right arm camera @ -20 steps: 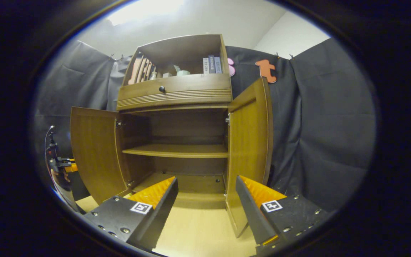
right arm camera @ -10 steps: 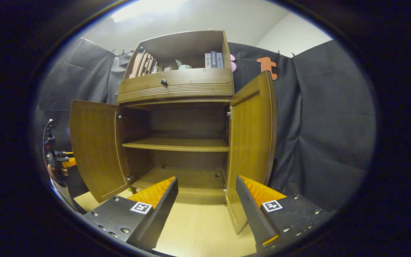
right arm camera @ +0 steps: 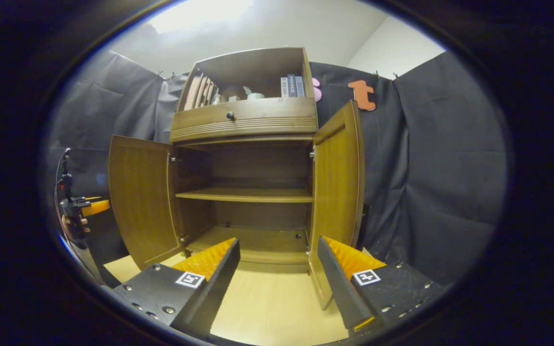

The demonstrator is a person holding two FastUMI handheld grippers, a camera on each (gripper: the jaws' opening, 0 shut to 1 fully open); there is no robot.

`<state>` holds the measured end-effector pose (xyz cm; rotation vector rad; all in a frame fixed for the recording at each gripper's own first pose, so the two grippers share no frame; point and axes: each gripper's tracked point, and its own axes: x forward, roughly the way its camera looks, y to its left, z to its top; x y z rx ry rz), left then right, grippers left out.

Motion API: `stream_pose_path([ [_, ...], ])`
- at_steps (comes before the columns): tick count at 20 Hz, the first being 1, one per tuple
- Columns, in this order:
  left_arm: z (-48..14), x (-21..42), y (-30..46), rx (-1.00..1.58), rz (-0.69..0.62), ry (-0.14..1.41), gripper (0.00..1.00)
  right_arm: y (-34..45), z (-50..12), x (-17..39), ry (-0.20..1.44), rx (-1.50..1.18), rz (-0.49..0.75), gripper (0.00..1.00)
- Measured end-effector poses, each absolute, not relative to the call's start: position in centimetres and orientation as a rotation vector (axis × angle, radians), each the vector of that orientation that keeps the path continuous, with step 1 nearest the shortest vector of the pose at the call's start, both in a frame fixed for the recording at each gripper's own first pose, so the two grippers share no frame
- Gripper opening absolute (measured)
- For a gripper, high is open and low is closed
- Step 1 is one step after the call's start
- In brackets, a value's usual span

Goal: Open the right door of the double-door shoe cabinet with the right hand, and open the left door with the left hand.

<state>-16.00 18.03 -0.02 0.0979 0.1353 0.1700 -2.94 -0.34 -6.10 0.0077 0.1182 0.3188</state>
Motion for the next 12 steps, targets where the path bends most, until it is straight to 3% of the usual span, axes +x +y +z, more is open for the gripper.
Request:
stream_pose_path([
  [8, 4.2, -16.9, 5.7, 0.007, -0.023, 0.039, 0.94, -1.0, -5.8, -6.5, 0.059, 0.082, 0.386, 0.99],
  [12, 5.6, -15.3, 2.7, 0.033, -0.009, -0.020, 0.93, -2.0, -5.9, -6.9, 0.061, 0.115, 0.405, 0.94],
])
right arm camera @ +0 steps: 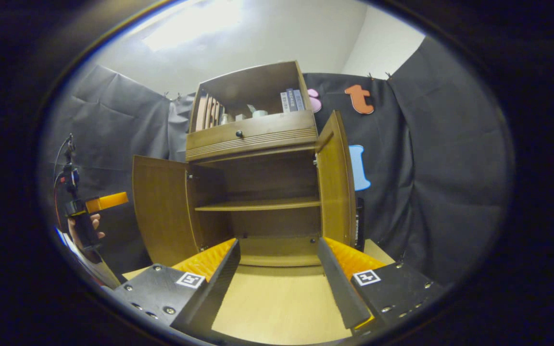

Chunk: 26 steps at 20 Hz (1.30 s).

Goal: Open the right door of the double-door shoe cabinet with the right hand, and open the left door with the left hand.

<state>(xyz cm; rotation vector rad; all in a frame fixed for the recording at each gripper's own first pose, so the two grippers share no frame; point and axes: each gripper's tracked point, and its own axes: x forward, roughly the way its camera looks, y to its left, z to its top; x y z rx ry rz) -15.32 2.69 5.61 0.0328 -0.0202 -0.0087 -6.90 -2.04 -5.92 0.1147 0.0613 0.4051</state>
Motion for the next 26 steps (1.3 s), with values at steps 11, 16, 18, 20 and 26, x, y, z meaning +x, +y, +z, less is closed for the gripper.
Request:
stream_pose_path([
  [11, 3.9, -8.9, -5.4, -0.040, -0.047, -0.060, 0.87, -5.7, -5.1, -5.1, 0.058, 0.125, 0.350, 0.94],
  [16, 2.2, -6.6, -9.2, -0.006, -0.091, -0.035, 0.93, -6.3, -4.5, -3.3, 0.075, 0.103, 0.317, 0.96],
  [18, 1.3, -5.9, -10.6, 0.003, -0.103, -0.025, 0.90, -6.1, -4.1, -2.7, 0.072, 0.085, 0.314, 0.96],
  [20, 0.2, -4.8, -12.1, -0.001, -0.113, 0.000, 0.87, -5.8, -4.0, -2.1, 0.076, 0.061, 0.311, 0.94],
  [26, -1.5, -1.3, -13.7, -0.023, -0.073, 0.028, 0.90, -3.7, -3.3, -0.6, 0.097, -0.016, 0.327, 0.99],
])
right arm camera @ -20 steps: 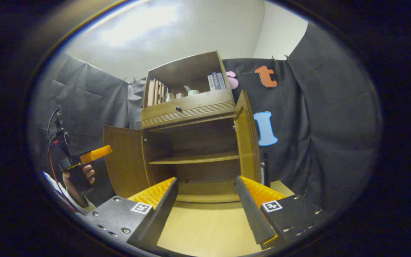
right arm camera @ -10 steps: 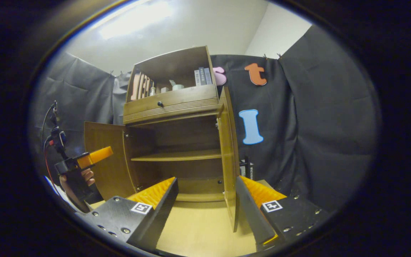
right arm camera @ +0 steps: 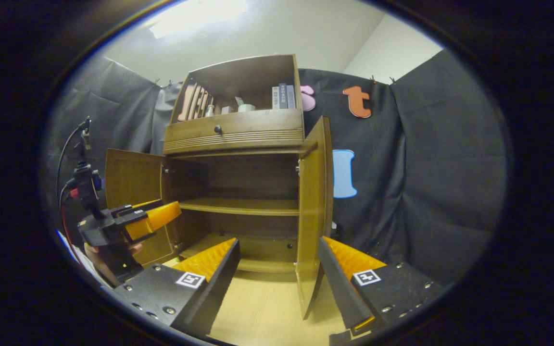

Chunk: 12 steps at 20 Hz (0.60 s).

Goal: Open the right door of the double-door shoe cabinet with the right hand, and open the left door with the left hand.

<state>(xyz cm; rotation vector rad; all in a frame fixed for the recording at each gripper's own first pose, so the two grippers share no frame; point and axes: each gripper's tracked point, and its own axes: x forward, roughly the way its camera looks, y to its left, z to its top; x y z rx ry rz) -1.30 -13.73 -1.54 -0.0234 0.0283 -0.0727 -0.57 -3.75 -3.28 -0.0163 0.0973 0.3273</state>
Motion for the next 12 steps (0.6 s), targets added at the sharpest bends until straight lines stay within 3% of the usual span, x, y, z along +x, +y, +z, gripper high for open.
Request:
stream_pose_path([
  [3, -3.2, -0.1, -14.4, -0.034, -0.039, 0.051, 0.93, -2.2, -3.3, 0.4, 0.090, -0.042, 0.337, 0.96],
  [4, -3.8, 0.2, -14.5, -0.018, -0.038, 0.059, 0.87, -1.7, -3.3, 0.8, 0.086, -0.049, 0.334, 0.96],
  [5, -3.8, 0.5, -14.4, -0.006, -0.030, 0.059, 0.93, -0.9, -3.3, 1.1, 0.077, -0.056, 0.339, 0.96],
  [6, -3.9, 0.8, -14.0, 0.002, -0.011, 0.060, 0.87, -0.3, -3.4, 1.3, 0.065, -0.062, 0.346, 0.96],
  [8, -4.1, 0.8, -13.5, 0.010, 0.020, 0.061, 0.90, 0.5, -3.8, 2.0, 0.054, -0.067, 0.340, 0.99],
  [12, -2.8, 0.4, -12.4, 0.037, 0.046, 0.024, 0.87, 2.5, -5.0, 3.6, 0.079, -0.029, 0.352, 0.97],
])
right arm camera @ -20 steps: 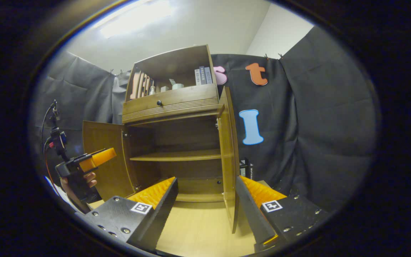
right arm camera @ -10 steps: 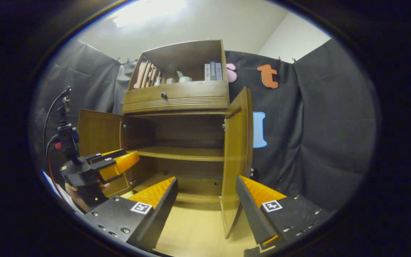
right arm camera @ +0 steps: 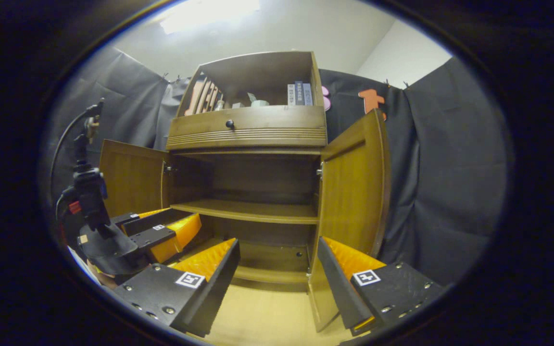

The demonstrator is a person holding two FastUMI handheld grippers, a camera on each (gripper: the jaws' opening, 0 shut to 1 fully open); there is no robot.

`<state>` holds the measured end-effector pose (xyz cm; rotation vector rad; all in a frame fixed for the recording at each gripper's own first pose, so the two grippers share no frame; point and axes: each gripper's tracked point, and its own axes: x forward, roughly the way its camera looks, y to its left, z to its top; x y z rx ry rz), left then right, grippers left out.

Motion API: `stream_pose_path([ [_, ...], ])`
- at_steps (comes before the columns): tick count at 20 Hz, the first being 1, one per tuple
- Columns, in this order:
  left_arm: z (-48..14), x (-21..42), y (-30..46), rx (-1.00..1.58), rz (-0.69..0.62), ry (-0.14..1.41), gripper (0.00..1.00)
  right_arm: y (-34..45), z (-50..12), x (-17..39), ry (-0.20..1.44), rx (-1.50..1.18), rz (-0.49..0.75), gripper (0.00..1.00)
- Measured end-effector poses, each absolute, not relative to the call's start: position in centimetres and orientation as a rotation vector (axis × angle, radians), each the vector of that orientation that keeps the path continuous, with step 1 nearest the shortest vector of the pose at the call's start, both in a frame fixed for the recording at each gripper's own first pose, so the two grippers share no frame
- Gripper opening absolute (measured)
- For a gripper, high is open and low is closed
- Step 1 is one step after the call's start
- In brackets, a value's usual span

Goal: Open the right door of the double-door shoe cabinet with the right hand, and open the left door with the left hand.

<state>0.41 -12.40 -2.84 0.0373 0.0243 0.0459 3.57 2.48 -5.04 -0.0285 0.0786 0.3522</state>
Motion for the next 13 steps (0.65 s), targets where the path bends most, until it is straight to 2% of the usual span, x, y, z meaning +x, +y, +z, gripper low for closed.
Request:
stream_pose_path([
  [3, -2.5, -0.7, -10.6, 0.027, 0.084, 0.022, 0.87, 3.3, -5.1, 5.4, 0.097, -0.053, 0.361, 0.96],
  [4, -2.5, -1.3, -9.6, 0.020, 0.118, 0.035, 0.92, 3.5, -5.1, 5.5, 0.100, -0.056, 0.361, 0.99],
  [5, -2.4, -1.4, -8.9, 0.017, 0.136, 0.039, 0.96, 3.6, -5.3, 5.5, 0.101, -0.053, 0.366, 0.96],
  [7, -1.4, -1.8, -8.5, 0.001, 0.133, 0.019, 0.92, 4.4, -5.1, 5.0, 0.100, -0.042, 0.386, 0.96],
  [11, -0.9, -2.1, -8.4, 0.026, 0.094, 0.006, 0.92, 4.7, -5.0, 4.1, 0.095, -0.060, 0.392, 0.96],
  [12, -1.3, -1.9, -8.5, 0.032, 0.084, 0.022, 0.95, 4.7, -4.9, 4.0, 0.093, -0.066, 0.390, 0.96],
  [13, -1.8, -1.8, -8.8, 0.027, 0.072, 0.040, 0.92, 4.7, -4.7, 4.1, 0.083, -0.078, 0.384, 0.96],
])
